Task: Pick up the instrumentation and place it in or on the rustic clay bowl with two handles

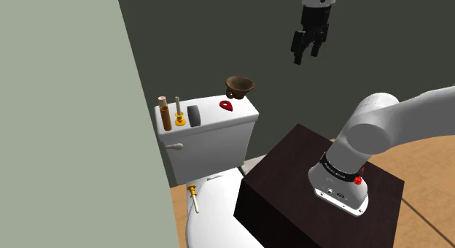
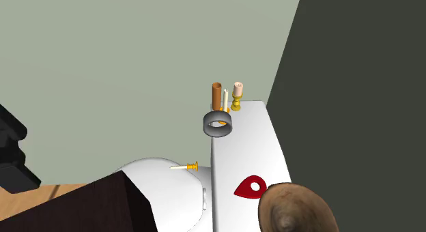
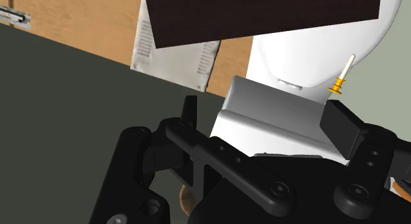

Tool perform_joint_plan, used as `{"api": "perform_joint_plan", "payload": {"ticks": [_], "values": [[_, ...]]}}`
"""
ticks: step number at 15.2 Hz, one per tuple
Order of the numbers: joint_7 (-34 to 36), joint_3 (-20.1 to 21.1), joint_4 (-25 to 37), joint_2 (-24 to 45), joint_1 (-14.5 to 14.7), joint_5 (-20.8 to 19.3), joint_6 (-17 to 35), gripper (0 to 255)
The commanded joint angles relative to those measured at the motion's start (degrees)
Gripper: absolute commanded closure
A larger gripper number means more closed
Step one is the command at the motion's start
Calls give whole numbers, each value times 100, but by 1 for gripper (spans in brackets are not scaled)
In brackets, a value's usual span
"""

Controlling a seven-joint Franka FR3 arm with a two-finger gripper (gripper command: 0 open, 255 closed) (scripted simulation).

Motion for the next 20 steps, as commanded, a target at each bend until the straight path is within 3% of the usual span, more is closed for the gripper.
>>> {"api": "perform_joint_plan", "payload": {"ticks": [1,10,20], "values": [[0,0,0,0,0,0,0,0],[501,396,143,1439,284,430,1415,0],[963,800,991,3331,527,638,2630,0]]}}
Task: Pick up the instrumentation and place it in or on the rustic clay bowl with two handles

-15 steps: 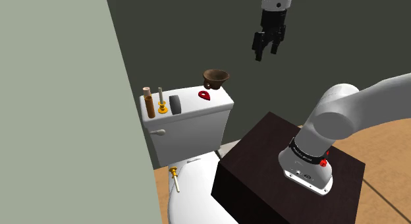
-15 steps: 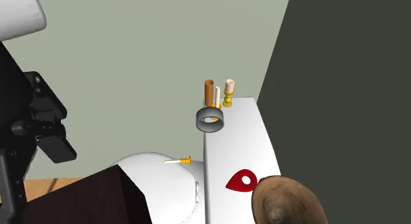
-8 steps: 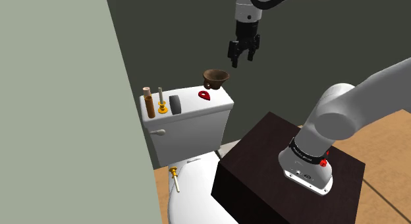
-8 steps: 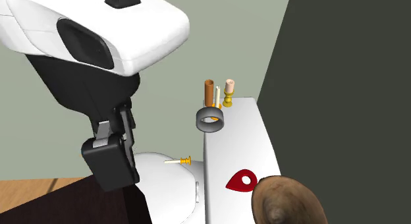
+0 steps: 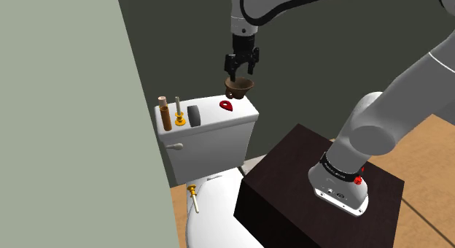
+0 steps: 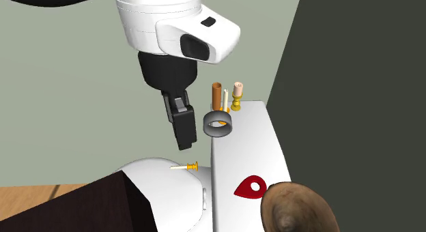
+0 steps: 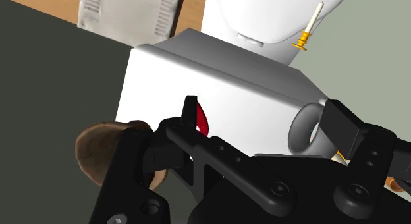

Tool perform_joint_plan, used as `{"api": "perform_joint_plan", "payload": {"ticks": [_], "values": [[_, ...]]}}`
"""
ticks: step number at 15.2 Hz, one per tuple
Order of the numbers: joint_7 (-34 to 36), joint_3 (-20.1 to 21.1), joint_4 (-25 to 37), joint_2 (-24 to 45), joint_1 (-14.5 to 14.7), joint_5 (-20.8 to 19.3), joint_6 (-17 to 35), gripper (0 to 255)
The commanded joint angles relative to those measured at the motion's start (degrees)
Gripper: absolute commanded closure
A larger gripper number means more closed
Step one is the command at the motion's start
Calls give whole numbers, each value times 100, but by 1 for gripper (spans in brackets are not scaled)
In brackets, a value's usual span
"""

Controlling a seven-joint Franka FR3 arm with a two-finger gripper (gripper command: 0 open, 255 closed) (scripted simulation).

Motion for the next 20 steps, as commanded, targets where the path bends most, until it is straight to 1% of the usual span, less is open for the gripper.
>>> {"api": "perform_joint_plan", "payload": {"ticks": [1,6,11,16,20], "values": [[108,85,238,421,50,17,223,0],[336,249,956,1419,161,-22,592,0],[560,369,1852,2438,301,-133,800,0],[757,435,2956,3494,488,-281,836,0],[878,454,4038,4393,673,-401,723,0]]}}
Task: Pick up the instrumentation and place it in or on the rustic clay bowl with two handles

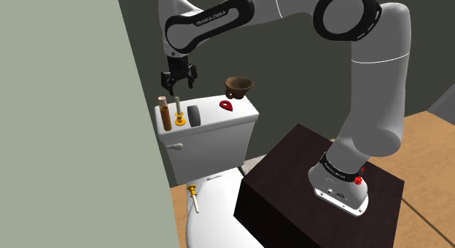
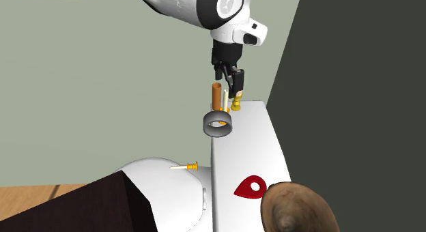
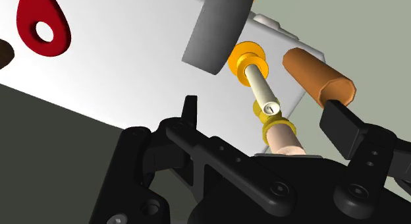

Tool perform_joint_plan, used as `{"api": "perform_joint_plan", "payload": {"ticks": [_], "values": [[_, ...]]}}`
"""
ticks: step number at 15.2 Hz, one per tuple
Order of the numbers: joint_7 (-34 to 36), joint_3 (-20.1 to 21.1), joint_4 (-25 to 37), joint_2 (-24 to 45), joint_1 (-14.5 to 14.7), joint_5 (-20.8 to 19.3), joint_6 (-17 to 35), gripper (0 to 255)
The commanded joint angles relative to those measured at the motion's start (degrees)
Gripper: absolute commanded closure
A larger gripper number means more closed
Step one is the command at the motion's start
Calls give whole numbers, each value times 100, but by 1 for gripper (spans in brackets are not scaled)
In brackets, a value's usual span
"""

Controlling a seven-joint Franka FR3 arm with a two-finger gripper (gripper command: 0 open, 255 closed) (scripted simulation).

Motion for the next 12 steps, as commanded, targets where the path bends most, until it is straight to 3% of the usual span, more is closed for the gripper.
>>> {"api": "perform_joint_plan", "payload": {"ticks": [1,12], "values": [[44,1,596,485,94,-59,-75,0],[72,-26,372,724,109,-102,387,0]]}}
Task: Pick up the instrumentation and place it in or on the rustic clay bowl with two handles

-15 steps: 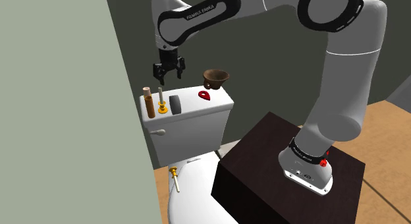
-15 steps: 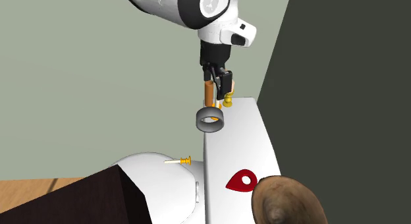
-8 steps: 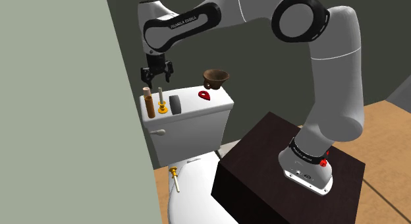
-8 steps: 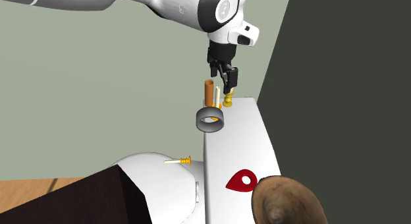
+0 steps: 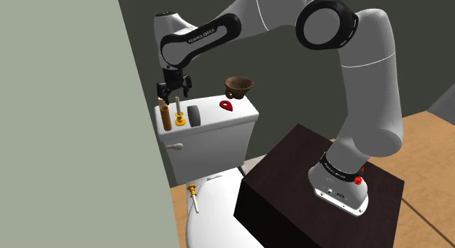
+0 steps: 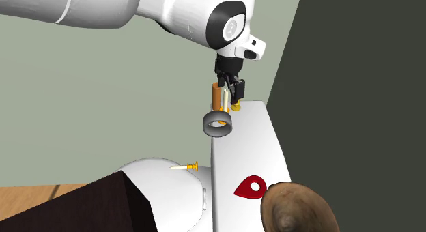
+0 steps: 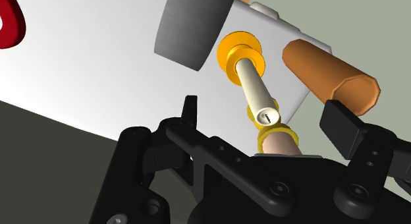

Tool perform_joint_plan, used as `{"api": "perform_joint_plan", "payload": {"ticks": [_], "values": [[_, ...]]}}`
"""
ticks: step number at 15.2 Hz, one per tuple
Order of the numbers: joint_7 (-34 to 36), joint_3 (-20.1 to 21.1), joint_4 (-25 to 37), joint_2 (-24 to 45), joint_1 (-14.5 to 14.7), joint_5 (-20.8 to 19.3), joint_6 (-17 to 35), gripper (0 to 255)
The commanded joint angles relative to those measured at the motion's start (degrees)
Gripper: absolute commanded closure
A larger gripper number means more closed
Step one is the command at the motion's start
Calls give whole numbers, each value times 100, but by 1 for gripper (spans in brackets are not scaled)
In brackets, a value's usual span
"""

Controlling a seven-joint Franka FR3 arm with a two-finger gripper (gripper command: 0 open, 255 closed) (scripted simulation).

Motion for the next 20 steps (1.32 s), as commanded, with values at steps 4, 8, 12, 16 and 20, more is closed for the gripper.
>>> {"api": "perform_joint_plan", "payload": {"ticks": [4,8,12,16,20], "values": [[1,0,-2,4,1,-1,9,0],[1,0,-2,4,1,-1,8,255],[1,0,-3,4,1,-1,9,255],[-3,3,26,-28,-1,5,-51,255],[-16,16,156,-145,-5,27,-297,255]]}}
